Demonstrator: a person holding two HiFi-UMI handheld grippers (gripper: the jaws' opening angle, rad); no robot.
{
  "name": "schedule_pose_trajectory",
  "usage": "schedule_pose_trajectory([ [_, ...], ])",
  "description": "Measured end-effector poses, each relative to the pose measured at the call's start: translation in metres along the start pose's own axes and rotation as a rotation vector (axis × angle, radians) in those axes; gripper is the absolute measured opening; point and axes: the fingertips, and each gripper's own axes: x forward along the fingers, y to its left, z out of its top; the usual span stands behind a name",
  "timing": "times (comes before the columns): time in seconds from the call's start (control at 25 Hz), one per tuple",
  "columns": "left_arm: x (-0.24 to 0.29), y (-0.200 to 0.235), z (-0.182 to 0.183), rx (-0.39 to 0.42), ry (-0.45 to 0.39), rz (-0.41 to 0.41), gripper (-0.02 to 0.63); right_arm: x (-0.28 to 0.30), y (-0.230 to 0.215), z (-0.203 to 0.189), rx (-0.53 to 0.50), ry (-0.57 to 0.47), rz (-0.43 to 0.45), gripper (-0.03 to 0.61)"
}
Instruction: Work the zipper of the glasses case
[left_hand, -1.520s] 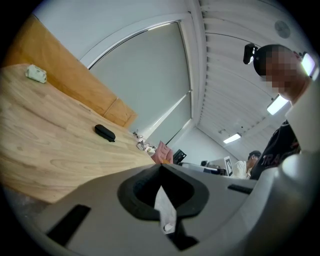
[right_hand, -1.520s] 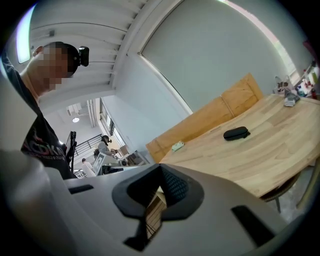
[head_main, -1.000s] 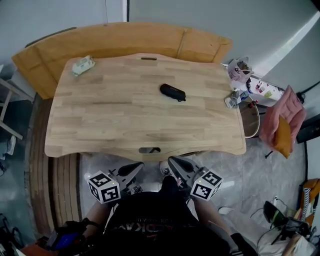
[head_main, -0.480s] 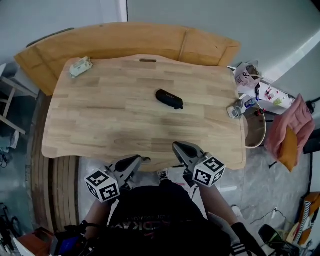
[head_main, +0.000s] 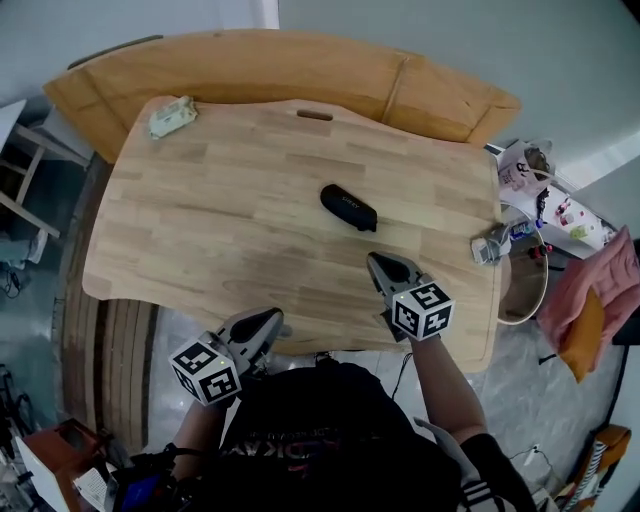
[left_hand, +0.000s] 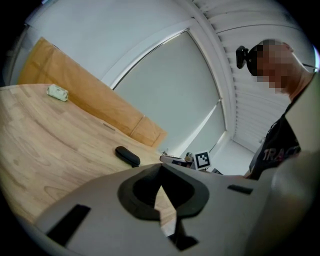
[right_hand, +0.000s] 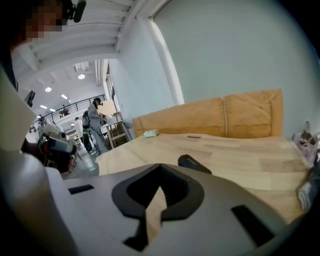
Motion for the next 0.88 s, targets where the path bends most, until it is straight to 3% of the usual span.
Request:
schedule_pose_trajectory([
  [0.16, 0.005, 0.006, -0.001, -0.013, 0.005, 0.057, 0.003, 0.026, -0.044, 0.002, -0.088, 0.063, -0.047, 0.014],
  [0.4, 0.016, 0.009, -0.004, 0.042, 0.046, 0.121, 0.003, 0.068, -0.087, -0.003, -0.161, 0.172, -0.029, 0.020],
  [0.44, 0.017, 0.009, -0.006, 0.044, 0.052, 0.126, 0.003, 0.074, -0.090, -0.004, -0.171, 0.189, -0.019, 0.051],
  [0.48, 0.018, 0.009, -0.007, 0.042, 0.056, 0.130, 0.003, 0.081, -0.093, -0.007, -0.176, 0.208, -0.006, 0.149],
  [0.52, 0.019, 0.009, -0.009, 0.037, 0.058, 0.134, 0.003, 0.087, -0.095, -0.009, -0.181, 0.229, 0.007, 0.201],
  [0.6, 0.018, 0.010, -0.011, 0.023, 0.059, 0.145, 0.003, 0.100, -0.099, -0.016, -0.198, 0.277, 0.032, 0.227],
  [0.72, 0.015, 0.010, -0.015, 0.004, 0.060, 0.166, 0.003, 0.119, -0.105, -0.030, -0.229, 0.369, 0.067, 0.316],
  [0.88, 0.009, 0.011, -0.019, -0.033, 0.056, 0.189, 0.003, 0.141, -0.113, -0.043, -0.279, 0.466, 0.098, 0.351],
])
